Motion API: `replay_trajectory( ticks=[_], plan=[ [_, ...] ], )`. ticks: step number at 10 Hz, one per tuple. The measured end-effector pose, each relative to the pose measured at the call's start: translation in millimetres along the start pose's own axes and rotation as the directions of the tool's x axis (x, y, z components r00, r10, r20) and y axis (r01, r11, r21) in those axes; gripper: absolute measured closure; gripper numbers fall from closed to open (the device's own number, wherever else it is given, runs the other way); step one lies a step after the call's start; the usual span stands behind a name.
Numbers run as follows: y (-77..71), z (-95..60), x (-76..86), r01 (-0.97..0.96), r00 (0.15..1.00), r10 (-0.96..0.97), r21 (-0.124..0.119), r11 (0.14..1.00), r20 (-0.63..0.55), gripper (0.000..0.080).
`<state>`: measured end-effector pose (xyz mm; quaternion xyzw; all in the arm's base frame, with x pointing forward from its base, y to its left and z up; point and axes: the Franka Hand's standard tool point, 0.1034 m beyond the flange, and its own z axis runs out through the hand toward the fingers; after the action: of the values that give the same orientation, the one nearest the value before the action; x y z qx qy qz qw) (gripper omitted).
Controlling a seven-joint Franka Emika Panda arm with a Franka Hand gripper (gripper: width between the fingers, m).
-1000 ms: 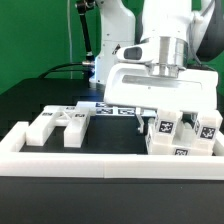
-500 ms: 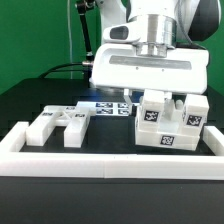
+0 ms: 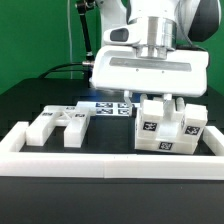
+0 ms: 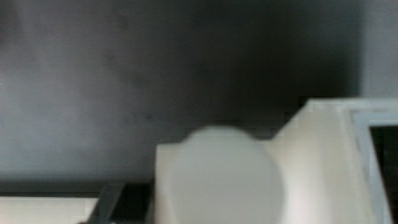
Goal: Assemble chair
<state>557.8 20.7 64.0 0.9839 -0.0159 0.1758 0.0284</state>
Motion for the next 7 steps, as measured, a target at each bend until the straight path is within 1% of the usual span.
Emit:
replay_trajectory(
  ticks=[2,5,6,7],
  plan=[
    [-2.3,-7.3,2.4,-0.005,1.000,0.005,0.013,1.000,0.011,0.0462],
    [-4.5,-4.2,1.0,-0.008,1.000,0.008,0.014,1.000,0.021,0.0462],
    [-6.0,-3.0,-1.4,-0.009,0.999,0.008,0.021,1.000,0.045,0.0462],
    [-5.9,-3.0,-1.2,-0.009,0.999,0.008,0.021,1.000,0.044,0.0462]
  ],
)
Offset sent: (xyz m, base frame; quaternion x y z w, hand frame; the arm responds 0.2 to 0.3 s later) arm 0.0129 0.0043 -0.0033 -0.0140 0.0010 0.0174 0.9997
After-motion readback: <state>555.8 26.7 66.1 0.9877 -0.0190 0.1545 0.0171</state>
